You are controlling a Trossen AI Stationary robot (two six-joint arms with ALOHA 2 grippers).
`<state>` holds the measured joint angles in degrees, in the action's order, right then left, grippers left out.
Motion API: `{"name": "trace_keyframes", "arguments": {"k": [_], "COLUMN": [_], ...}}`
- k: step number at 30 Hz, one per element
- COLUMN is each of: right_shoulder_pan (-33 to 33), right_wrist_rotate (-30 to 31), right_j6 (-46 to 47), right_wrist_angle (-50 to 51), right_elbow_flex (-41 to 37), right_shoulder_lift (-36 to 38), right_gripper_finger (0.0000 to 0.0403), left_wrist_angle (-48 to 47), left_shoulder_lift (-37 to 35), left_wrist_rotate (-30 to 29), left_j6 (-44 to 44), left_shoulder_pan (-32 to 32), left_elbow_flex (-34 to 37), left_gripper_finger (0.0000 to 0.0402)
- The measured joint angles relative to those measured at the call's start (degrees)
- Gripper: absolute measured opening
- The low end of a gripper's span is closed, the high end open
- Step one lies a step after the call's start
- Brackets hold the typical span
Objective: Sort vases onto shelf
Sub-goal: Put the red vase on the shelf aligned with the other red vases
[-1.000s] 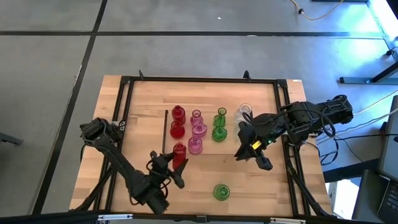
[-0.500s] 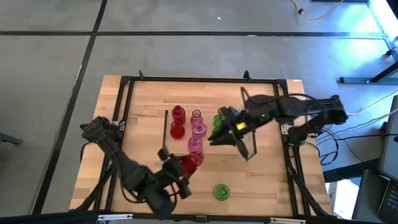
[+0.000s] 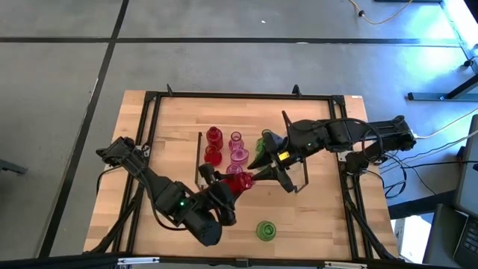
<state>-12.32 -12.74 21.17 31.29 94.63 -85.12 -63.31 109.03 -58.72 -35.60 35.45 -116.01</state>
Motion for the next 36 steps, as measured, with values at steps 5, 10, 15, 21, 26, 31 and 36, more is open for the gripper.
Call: {"name": "trace_keyframes", "arguments": {"k": [5, 10, 15, 21, 26, 31, 36], "right_shoulder_pan": [0.0, 0.0, 0.0, 0.0, 0.0, 0.1, 0.1], "right_wrist_rotate": [0.1, 0.1, -1.9, -2.4, -2.2, -1.3, -0.7], "right_j6": [-0.2, -0.6, -0.9, -1.1, -1.5, -1.5, -1.5], "right_wrist_angle": [2.2, 2.2, 2.1, 3.0, 3.0, 2.8, 3.4], "right_elbow_flex": [0.0, 0.0, 0.2, 0.2, 0.2, 0.1, 0.0], "right_shoulder_lift": [0.0, -0.1, -0.7, -1.0, -1.1, -1.5, -1.4], "right_gripper_finger": [0.0122, 0.0077, 0.0023, 0.0007, 0.0003, 0.0001, 0.0000], "left_wrist_angle": [0.1, 1.9, 4.6, 4.5, 3.1, 2.6, 2.1], "left_shoulder_lift": [0.0, 0.0, 0.1, 0.1, -0.1, -1.9, -4.6], "left_wrist_rotate": [-0.2, -0.1, 0.5, 0.7, 0.2, -2.6, -2.8], "left_j6": [2.3, 4.5, 7.6, 7.9, 7.8, 7.9, 7.9], "left_shoulder_pan": [-0.3, -0.8, -1.3, -1.3, -1.2, -1.2, -0.9], "left_elbow_flex": [0.0, 0.0, 0.0, 0.0, 0.0, 0.0, 0.0], "left_gripper_finger": [0.0236, 0.0236, 0.0236, 0.0236, 0.0239, 0.0272, 0.0272]}}
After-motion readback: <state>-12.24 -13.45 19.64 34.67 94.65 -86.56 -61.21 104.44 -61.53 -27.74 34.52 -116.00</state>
